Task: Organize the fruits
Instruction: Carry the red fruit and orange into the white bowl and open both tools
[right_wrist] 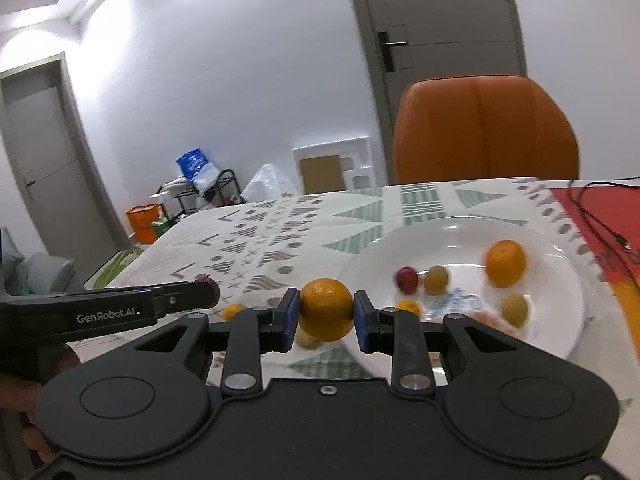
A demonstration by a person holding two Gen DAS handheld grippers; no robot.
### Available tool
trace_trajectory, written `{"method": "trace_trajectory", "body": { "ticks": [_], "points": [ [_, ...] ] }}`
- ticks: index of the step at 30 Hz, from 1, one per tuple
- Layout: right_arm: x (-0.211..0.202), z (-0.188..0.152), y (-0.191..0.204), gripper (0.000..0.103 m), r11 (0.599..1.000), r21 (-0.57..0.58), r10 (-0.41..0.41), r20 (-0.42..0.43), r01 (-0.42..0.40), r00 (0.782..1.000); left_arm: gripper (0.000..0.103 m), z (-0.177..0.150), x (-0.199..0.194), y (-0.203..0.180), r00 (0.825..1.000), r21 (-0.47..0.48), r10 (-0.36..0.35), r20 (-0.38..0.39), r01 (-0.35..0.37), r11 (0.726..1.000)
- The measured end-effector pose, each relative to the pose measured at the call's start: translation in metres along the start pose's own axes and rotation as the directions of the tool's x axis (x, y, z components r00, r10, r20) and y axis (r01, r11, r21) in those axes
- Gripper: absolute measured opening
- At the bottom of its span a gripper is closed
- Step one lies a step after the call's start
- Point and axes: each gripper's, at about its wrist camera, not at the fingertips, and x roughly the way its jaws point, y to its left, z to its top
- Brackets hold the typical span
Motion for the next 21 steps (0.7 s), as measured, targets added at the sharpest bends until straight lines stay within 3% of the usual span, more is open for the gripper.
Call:
{"method": "trace_trajectory", "body": {
  "ticks": [21],
  "points": [
    [-0.031,-0.005,-0.084,0.027,0.983,0.110,-0.154,0.041,0.149,0.987,0.021,0.006,0.036,-0.061,0.997,0.087,-0.064,-0.035,0.067,0.994]
  ]
}}
